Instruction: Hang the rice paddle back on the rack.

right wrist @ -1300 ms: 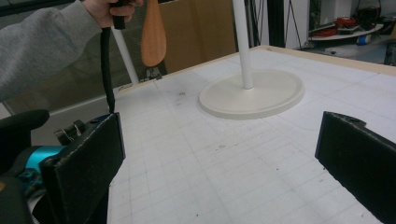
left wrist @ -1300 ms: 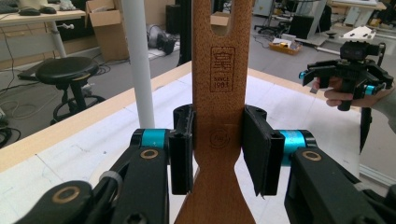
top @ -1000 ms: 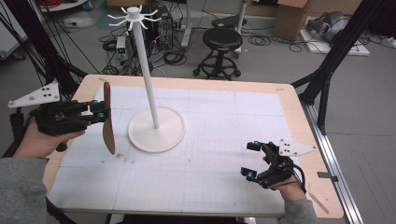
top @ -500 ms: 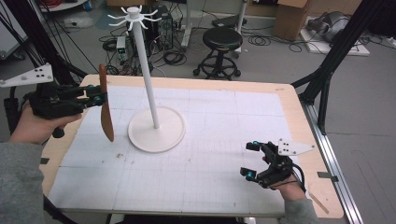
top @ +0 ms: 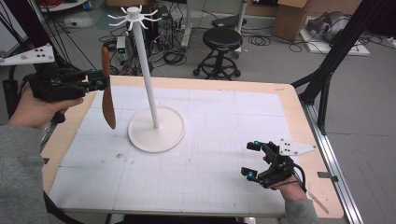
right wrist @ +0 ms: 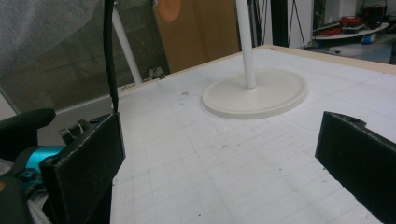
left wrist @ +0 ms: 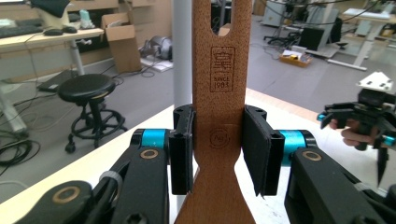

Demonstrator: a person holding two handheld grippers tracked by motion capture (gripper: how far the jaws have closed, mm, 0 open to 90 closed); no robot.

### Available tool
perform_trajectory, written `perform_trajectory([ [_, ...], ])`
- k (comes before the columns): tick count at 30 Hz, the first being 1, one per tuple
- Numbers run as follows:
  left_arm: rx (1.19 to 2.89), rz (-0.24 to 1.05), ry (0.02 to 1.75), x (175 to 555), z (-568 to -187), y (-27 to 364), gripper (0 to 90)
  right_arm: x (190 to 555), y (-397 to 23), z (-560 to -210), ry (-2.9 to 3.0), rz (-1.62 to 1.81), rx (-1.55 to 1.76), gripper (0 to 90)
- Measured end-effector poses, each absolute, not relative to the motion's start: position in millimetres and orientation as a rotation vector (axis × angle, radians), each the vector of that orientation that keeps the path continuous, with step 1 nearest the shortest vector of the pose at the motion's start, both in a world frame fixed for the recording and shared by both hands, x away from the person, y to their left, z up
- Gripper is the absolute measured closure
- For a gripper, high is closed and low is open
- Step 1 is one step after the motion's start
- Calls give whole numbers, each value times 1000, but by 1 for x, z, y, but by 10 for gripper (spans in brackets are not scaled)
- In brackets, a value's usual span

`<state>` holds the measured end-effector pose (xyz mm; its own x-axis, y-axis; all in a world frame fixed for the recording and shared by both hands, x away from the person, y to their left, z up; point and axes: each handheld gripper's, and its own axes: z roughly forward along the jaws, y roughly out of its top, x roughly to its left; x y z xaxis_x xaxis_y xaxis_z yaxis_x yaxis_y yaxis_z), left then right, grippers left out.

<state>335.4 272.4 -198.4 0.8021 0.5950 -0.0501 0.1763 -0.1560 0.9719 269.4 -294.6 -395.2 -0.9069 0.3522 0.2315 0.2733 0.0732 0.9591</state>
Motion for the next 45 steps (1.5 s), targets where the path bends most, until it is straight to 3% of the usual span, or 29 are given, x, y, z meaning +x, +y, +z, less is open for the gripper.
perform_trajectory([
  [19, 1671, 452, 584, 344, -164, 269, 651, 271, -296, -395, 2253, 2005, 659, 0],
  [45, 1651, 465, 608, 356, -156, 263, 651, 269, -297, -395, 2250, 2012, 646, 0],
])
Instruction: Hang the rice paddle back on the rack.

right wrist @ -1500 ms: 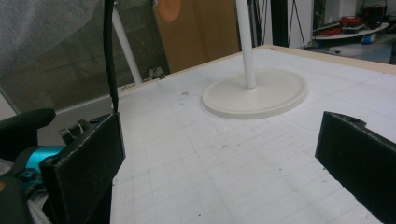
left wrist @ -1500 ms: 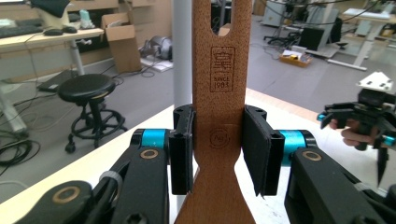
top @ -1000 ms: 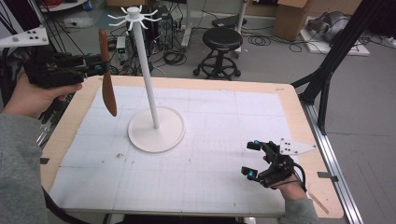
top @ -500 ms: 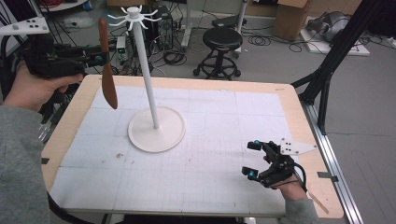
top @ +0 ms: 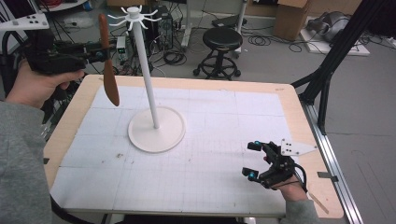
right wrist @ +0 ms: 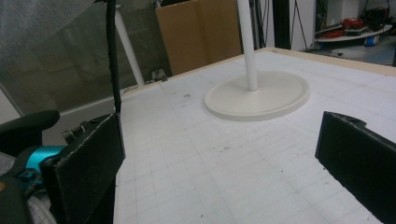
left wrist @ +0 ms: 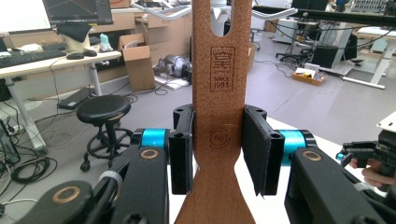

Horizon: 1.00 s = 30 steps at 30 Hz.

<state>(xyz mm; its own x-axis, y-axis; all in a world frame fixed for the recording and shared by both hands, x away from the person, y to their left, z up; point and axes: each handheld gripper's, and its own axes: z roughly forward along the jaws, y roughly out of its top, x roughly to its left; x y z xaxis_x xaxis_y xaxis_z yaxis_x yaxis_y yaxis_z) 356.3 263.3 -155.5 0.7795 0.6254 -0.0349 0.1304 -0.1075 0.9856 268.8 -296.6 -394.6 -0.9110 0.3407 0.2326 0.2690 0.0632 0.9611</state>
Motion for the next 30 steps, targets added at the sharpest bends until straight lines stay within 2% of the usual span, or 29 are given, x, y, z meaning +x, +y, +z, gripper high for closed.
perform_trajectory([
  [5, 1671, 504, 622, 358, -157, 258, 651, 269, -297, -394, 2248, 2017, 650, 0],
  [30, 1671, 440, 625, 366, -163, 247, 651, 269, -297, -395, 2246, 2018, 651, 0],
])
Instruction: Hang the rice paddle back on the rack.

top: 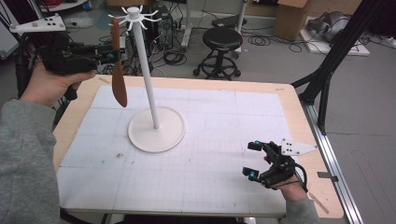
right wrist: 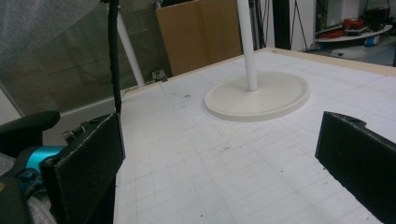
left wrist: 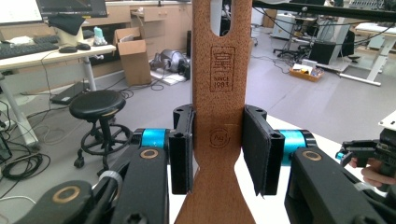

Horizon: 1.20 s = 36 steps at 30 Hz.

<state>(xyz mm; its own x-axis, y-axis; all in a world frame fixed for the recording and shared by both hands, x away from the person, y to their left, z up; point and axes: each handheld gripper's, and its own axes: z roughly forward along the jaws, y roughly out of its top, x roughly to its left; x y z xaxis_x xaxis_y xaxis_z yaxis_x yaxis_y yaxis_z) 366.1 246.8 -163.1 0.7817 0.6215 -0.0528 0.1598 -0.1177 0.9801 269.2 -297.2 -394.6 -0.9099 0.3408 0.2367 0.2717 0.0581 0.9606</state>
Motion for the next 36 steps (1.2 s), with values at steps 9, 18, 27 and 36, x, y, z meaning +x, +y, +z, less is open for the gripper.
perform_trajectory([
  [9, 1655, 437, 630, 368, -168, 247, 651, 269, -296, -395, 2256, 2007, 652, 0],
  [18, 1655, 431, 624, 366, -168, 243, 646, 269, -295, -395, 2262, 2003, 643, 0],
  [27, 1653, 440, 587, 360, -172, 242, 494, 268, -294, -395, 2272, 1999, 640, 0],
  [36, 1653, 480, 513, 354, -190, 242, 268, 266, -292, -395, 2283, 1979, 637, 0],
])
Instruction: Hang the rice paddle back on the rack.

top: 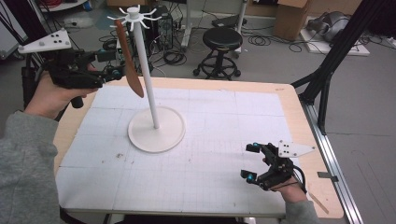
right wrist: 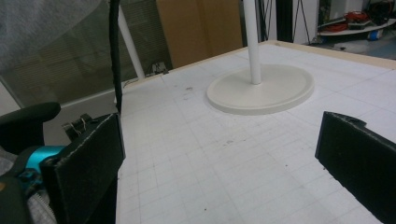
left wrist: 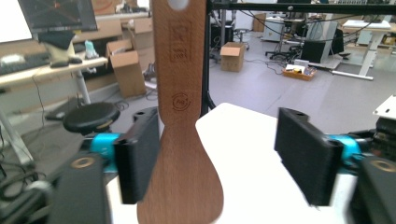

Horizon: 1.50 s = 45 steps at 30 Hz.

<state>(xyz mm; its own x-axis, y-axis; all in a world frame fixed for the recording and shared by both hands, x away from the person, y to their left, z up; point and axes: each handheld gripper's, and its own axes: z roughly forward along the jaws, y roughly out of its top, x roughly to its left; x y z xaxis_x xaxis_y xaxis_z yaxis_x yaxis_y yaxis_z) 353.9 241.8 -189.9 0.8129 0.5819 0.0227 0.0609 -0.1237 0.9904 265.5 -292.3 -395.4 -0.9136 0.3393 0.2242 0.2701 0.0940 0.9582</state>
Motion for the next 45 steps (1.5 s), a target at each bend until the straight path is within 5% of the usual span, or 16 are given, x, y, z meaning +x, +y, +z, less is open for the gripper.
perform_trajectory([
  [12, 1649, 440, 552, 345, -212, 243, 17, 261, -292, -398, 2305, 1953, 647, 0],
  [45, 1577, 420, 605, 304, -294, 254, 17, 257, -295, -401, 2271, 1941, 670, 0],
])
